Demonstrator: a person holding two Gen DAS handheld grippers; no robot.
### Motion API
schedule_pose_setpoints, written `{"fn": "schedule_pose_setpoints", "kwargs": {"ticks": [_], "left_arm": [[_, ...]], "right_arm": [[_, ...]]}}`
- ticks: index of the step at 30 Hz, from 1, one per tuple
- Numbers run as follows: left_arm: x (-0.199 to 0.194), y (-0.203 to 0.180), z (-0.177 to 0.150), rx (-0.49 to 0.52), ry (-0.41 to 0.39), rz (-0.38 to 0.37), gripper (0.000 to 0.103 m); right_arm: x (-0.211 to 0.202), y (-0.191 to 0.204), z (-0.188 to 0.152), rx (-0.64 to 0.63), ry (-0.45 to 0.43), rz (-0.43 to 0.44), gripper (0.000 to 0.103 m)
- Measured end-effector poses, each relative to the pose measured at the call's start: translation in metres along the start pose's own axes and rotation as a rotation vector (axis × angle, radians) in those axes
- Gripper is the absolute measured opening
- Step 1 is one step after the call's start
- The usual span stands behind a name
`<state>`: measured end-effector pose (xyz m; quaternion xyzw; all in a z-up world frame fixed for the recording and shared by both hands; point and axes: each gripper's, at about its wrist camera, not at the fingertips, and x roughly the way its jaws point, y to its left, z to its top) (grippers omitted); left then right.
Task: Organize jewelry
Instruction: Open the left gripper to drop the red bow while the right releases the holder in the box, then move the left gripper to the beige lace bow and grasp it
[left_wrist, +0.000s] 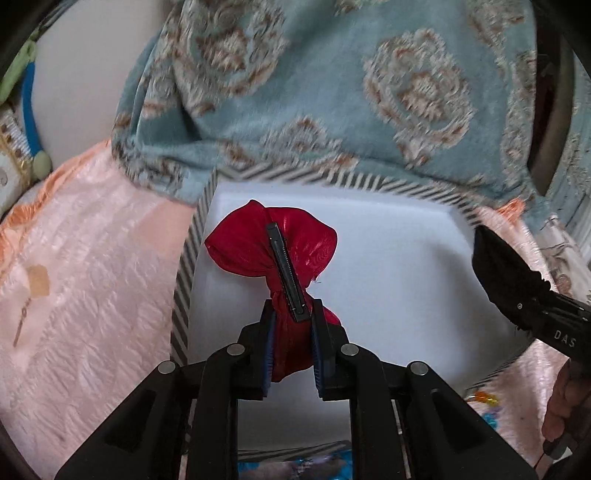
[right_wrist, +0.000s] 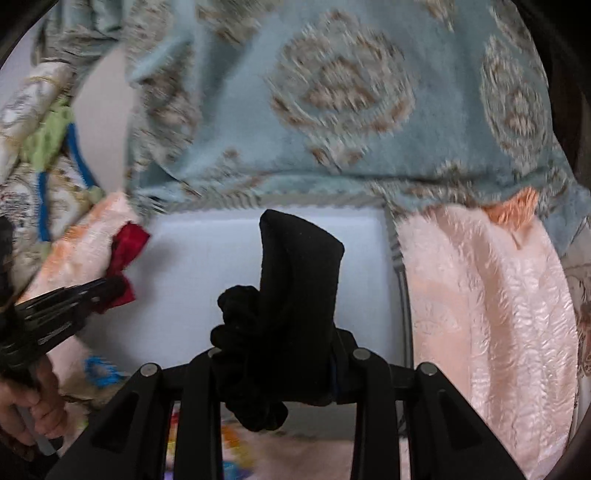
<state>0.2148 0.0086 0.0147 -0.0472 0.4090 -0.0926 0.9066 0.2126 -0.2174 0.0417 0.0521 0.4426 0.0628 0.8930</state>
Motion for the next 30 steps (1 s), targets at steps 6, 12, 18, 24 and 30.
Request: {"fn": "schedule_pose_setpoints", "kwargs": {"ticks": [6,12,18,24,30], "left_arm": [[0.005,0.007,-0.003,-0.006,0.018,0.116,0.016],[0.003,0.015,-0.003,-0.025,0.030,0.077,0.016],[-0.017,0.022,0.000,-0.075,-0.019,0.019,0.033],[-0.038,0.025,0.000,-0.086,-0.057,-0.004,0.039],[-0.072,0.035,-0.015,-0.086,-0.097,-0.020,0.039]], "right_arm": [[0.021,-0.015,-0.012,0.027,0.103,-0.032,0.031],[0.020,-0.003,-0.017,-0.037,0.118,-0.044,0.051],[-0.006,-0.008,-0.014,-0.003,0.028,-0.030,0.057],[-0.031,-0.010,-0.008,0.015,-0.077,-0.006,0.067],[-0.056,-0.004,-0.013,-0.002,-0.155,0.001,0.067]]}}
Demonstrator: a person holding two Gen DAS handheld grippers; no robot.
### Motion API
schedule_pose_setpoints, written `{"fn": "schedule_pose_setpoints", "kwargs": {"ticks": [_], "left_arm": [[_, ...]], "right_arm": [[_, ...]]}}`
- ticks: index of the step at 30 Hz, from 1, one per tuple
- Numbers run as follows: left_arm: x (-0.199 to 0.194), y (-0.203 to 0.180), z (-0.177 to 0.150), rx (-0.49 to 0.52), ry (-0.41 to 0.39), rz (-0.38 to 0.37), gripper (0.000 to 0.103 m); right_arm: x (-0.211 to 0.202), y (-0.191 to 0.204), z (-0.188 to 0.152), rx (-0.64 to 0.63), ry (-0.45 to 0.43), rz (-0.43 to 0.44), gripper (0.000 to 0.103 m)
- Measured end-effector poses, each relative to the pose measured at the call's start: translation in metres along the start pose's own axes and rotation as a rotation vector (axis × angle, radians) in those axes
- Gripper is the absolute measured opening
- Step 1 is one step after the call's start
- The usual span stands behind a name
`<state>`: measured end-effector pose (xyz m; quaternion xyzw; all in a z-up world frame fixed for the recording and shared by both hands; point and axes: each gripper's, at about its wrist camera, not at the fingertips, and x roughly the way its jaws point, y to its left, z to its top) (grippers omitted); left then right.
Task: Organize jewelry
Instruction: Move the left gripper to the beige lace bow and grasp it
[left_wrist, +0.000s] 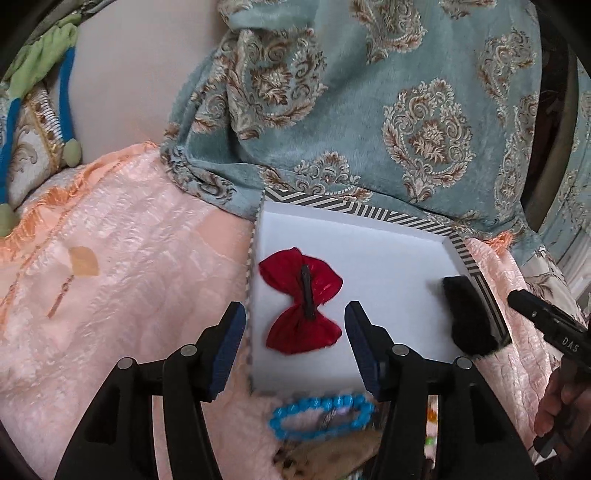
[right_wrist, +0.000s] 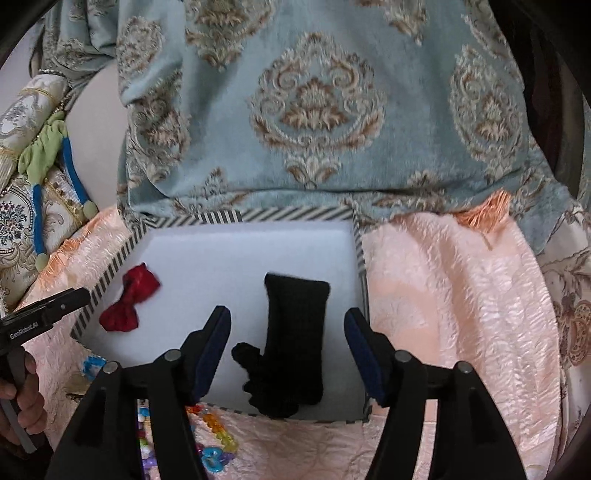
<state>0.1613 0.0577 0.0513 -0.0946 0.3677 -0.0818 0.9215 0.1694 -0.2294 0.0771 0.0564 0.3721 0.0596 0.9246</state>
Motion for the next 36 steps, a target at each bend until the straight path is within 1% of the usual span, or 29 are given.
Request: {"fn": "schedule_pose_setpoints", "kwargs": {"ticks": [3,5,7,11,14,15,16,17,19,22,24,28,29,31,32,33,34,36], "left_arm": [[-0.011,0.002,-0.013,0.001,0.007,-0.036,0.039],[-0.017,-0.002,-0.026,0.009,0.034,-0.077,0.039],[-0.019,-0.012,-0.038,0.038,0.071,-0.109,0.039],[-0.019,-0.035,-0.052,0.135,0.096,-0.113,0.039],[-0.013,-0.047,-0.060,0.193,0.120,-0.098,0.039],[-0.012,-0.048,-0.063,0.203,0.127,-0.095,0.037],[-0.013,-0.049,-0.065,0.214,0.128,-0.094,0.026],[-0.014,-0.050,-0.068,0.223,0.129,-0.087,0.011],[-0.016,-0.049,-0.073,0.229,0.139,-0.083,0.000],[-0.021,-0.051,-0.080,0.248,0.145,-0.092,0.000],[-0.028,-0.053,-0.084,0.247,0.136,-0.104,0.000],[-0.050,-0.046,-0.090,0.205,0.116,-0.159,0.000],[-0.054,-0.045,-0.090,0.198,0.104,-0.155,0.000],[-0.053,-0.043,-0.090,0.190,0.091,-0.118,0.000],[-0.047,-0.041,-0.088,0.177,0.103,-0.088,0.000],[-0.042,-0.039,-0.087,0.156,0.124,-0.082,0.000],[-0.036,-0.033,-0.087,0.106,0.152,-0.113,0.001],[-0.031,-0.031,-0.086,0.065,0.170,-0.157,0.003]], "right_arm": [[-0.021,0.005,-0.011,-0.006,-0.022,0.004,0.067],[-0.031,0.007,-0.024,-0.013,-0.016,0.013,0.067],[-0.040,0.009,-0.044,-0.004,-0.004,0.016,0.067],[-0.043,0.008,-0.081,0.056,0.061,0.031,0.067],[-0.041,0.012,-0.090,0.059,0.086,0.037,0.067],[-0.040,0.014,-0.090,0.050,0.085,0.038,0.067],[-0.040,0.016,-0.090,0.038,0.082,0.035,0.067],[-0.039,0.017,-0.090,0.032,0.084,0.033,0.067],[-0.040,0.020,-0.089,0.031,0.087,0.046,0.067],[-0.042,0.022,-0.088,0.024,0.077,0.048,0.067],[-0.044,0.020,-0.087,0.035,0.075,0.047,0.067],[-0.046,0.010,-0.086,0.080,0.075,0.048,0.067],[-0.046,0.008,-0.086,0.090,0.076,0.050,0.067],[-0.045,0.008,-0.086,0.094,0.080,0.060,0.067],[-0.044,0.009,-0.087,0.091,0.084,0.063,0.067],[-0.043,0.010,-0.088,0.087,0.093,0.066,0.067],[-0.041,0.012,-0.090,0.082,0.105,0.073,0.067],[-0.039,0.016,-0.094,0.069,0.123,0.076,0.067]]}}
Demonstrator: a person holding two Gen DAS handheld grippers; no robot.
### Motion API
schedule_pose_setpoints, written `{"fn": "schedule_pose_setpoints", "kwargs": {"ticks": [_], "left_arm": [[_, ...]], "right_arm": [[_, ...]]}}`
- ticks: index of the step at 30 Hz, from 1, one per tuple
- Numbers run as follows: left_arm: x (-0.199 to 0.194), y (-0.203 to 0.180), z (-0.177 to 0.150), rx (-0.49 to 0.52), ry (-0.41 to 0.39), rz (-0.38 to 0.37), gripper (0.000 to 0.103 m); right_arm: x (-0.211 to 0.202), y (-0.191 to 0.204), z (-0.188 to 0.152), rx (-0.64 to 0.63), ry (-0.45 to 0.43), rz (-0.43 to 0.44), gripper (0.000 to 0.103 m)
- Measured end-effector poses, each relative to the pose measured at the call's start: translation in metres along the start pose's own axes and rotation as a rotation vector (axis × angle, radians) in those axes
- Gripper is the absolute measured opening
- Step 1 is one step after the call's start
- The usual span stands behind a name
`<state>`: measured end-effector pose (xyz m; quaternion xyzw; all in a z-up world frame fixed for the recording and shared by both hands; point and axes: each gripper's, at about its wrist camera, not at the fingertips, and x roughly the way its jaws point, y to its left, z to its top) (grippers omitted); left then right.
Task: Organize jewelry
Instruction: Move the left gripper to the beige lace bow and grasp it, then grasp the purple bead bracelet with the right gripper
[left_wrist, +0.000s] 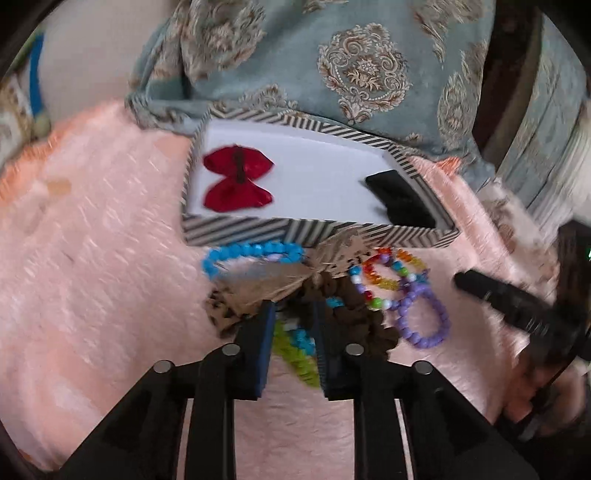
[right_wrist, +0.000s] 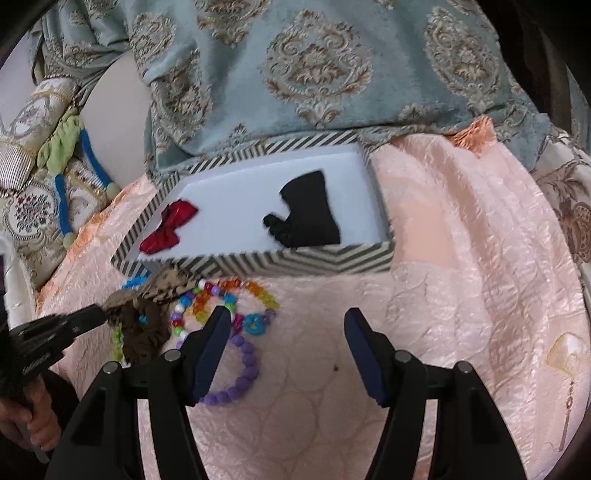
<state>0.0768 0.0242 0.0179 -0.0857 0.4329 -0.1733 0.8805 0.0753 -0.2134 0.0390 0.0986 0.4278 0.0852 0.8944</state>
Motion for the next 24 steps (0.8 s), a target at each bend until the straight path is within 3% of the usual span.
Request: {"fn": "schedule_pose_setpoints", "kwargs": {"ticks": [3,8,9,10,13,17,24], "left_arm": [[0.009,-0.009,0.004,0.014,0.008,-0.028,0.011],[0.030,-0.019,0.007,0.049,0.026,0.037,0.011],[0.031,-0.018,0.007,0.051,0.028,0.037,0.010],[0.031,-0.018,0.006,0.055,0.027,0.032,0.000],[0.027,-0.017,0.004,0.056,0.030,0.003,0.000],[0.011,-0.010,0.005,0.027,-0.017,-0.026,0.000],[-0.044,0.018,0.010,-0.090,-0.186,-0.091,0.000]], "right_arm": [[0.002,0.004,-0.004,-0.008,0.012,0.000,0.067],[0.005,0.006,-0.006,-0.016,0.022,-0.005,0.067],[0.006,0.006,-0.006,-0.017,0.024,-0.008,0.067],[0.006,0.007,-0.007,-0.019,0.026,-0.009,0.067],[0.007,0.007,-0.006,-0.018,0.025,-0.010,0.067],[0.006,0.006,-0.006,-0.013,0.020,-0.011,0.067],[-0.003,0.005,-0.012,0.007,0.018,0.028,0.067]]}}
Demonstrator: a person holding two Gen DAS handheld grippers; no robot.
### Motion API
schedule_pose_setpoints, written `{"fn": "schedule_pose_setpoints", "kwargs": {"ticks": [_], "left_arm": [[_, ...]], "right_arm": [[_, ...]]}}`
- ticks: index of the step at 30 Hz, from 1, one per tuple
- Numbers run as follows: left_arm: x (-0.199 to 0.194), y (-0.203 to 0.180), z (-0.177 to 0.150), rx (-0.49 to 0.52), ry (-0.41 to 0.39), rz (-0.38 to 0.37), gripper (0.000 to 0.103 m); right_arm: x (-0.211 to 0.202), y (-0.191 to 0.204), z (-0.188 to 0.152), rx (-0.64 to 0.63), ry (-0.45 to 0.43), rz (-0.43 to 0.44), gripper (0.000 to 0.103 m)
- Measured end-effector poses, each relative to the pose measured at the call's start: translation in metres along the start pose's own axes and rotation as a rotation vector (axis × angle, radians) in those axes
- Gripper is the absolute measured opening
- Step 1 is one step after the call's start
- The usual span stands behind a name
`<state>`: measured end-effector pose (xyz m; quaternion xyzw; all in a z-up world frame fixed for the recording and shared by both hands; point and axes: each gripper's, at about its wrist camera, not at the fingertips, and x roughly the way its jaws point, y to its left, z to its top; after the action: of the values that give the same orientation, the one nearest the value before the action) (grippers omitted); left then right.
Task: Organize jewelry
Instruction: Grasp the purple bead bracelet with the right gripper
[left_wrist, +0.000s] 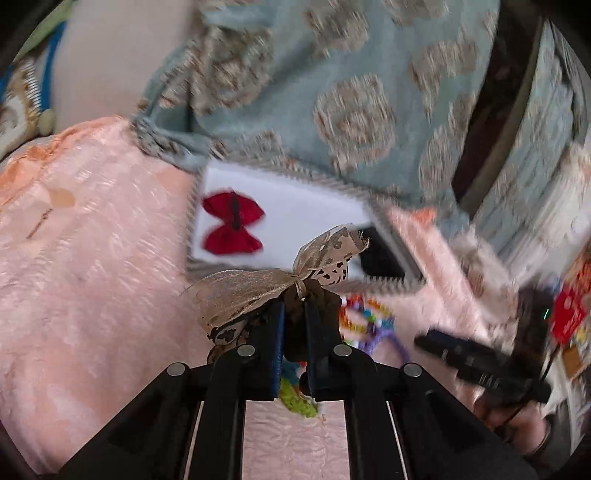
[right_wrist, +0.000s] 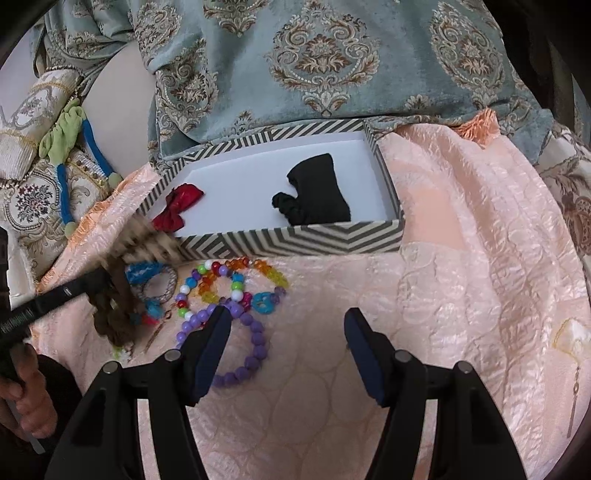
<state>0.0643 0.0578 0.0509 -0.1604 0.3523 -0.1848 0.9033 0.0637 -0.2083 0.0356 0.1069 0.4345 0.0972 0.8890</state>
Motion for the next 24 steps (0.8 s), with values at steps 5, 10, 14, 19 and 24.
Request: {"fn": "schedule_pose_setpoints", "kwargs": {"ticks": [5,10,14,19,24], "left_arm": [[-0.017,0.023,0.011,-0.087,-0.089,0.061,0.000],[-0.004,0.027,0.008,-0.095,-0.056,0.100,0.000],[0.003,0.022,0.005,-0.059,-0.036,0.179,0.000],[0.006,0.023,0.000,-0.041,-0.022,0.215,0.000],[0.009,0.020,-0.002,-0.032,-0.013,0.218,0.000]], "right_arm": [[0.007,0.017,-0.007,-0.068,0.041,0.031,0.067],[0.027,0.029,-0.013,-0.157,0.097,-0.016,0.067],[0.023,0.033,-0.014,-0.211,0.086,-0.058,0.025],[-0.001,0.021,-0.008,-0.154,-0.001,-0.037,0.009],[-0.015,0.017,-0.002,-0.120,-0.059,-0.020,0.009]]}}
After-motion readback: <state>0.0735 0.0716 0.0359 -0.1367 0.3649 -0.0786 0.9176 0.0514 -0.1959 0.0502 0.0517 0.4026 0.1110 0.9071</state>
